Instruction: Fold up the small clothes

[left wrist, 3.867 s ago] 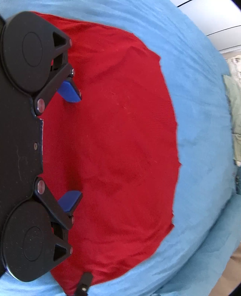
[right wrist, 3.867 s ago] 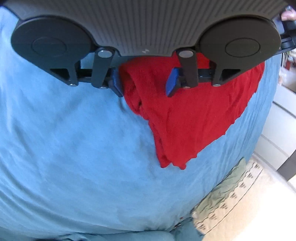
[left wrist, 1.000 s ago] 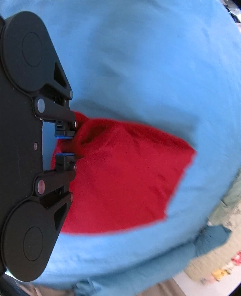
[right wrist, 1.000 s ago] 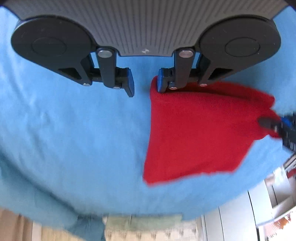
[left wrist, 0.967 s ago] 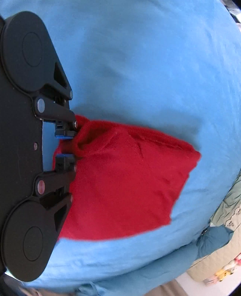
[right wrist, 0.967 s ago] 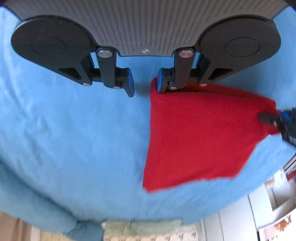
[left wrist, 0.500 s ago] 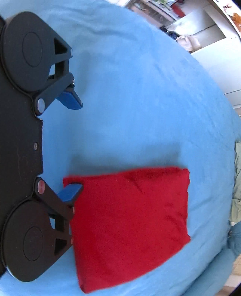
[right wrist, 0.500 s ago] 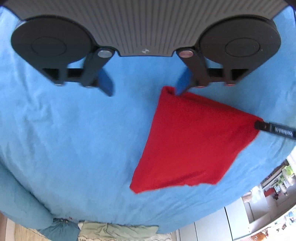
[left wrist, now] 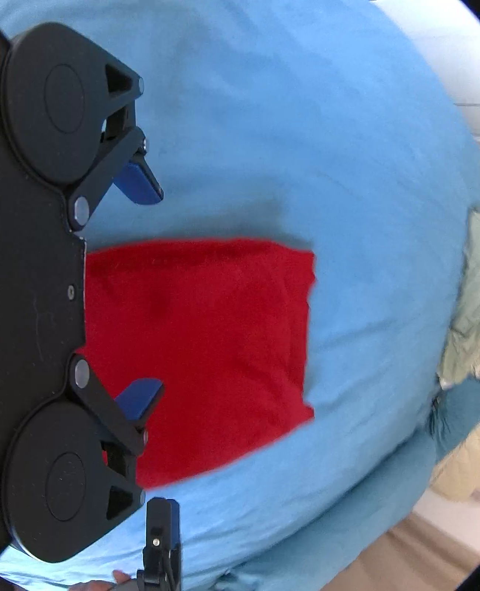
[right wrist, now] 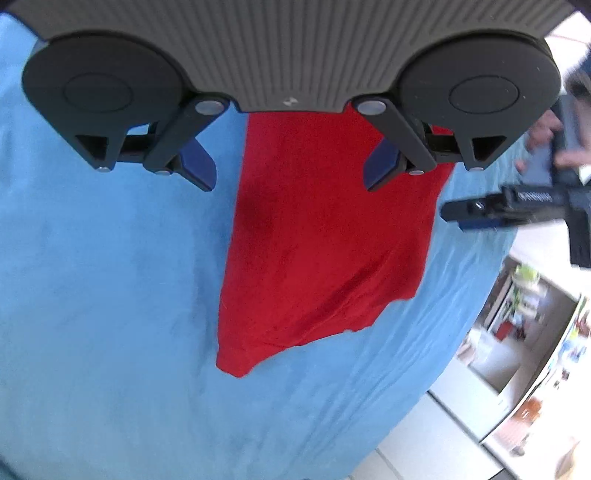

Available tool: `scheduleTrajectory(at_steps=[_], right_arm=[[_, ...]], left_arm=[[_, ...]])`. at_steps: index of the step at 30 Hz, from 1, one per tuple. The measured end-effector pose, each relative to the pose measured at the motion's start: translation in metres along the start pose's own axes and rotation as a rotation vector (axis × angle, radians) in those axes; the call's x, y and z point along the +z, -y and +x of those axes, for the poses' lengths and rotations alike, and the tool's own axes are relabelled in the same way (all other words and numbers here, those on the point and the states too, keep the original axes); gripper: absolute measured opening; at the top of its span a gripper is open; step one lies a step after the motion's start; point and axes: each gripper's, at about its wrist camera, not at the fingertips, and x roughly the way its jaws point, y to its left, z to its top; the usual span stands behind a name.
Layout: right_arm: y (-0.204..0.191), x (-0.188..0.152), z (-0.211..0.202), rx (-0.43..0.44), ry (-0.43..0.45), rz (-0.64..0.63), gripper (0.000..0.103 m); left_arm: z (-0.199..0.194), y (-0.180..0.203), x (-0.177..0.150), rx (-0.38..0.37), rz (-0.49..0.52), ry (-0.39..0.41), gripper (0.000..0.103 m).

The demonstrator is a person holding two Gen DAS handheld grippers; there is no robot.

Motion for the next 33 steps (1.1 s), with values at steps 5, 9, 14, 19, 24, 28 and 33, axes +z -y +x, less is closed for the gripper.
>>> scheduleTrajectory(at_steps=[5,9,14,19,24,28,33], right_arm=[[0.014,0.002,0.034,0.006,-0.005,0.067,0.098],[0.015,0.002,0.049,0.044,0.013,0.116,0.078],[-0.002,0.0,0.042,-0.011,0.059,0.066,0.046],[-0.019,-0.001,0.017,-0.033,0.135,0.04,0.038],[-0.03,-0.014,-0.037,-0.012,0.196,0.025,0.038],[-0.025,-0.046,-0.098,-0.017,0.207,0.034,0.038],[-0.01,-0.105,-0.149,-0.067,0.165,0.0,0.038]], left_arm=[[0.029,-0.009,-0.006,-0.075,-0.01,-0.039,0.088],[0.037,-0.004,-0.002,-0.093,0.004,-0.024,0.077],[0.033,0.011,0.005,-0.093,-0.007,-0.039,0.039],[0.003,0.031,0.003,-0.072,0.034,0.033,0.025],[-0.04,0.062,-0.006,-0.1,0.063,0.084,0.023],[-0.078,0.097,-0.033,-0.146,0.067,0.091,0.024],[-0.093,0.14,-0.093,-0.153,0.051,0.045,0.024]])
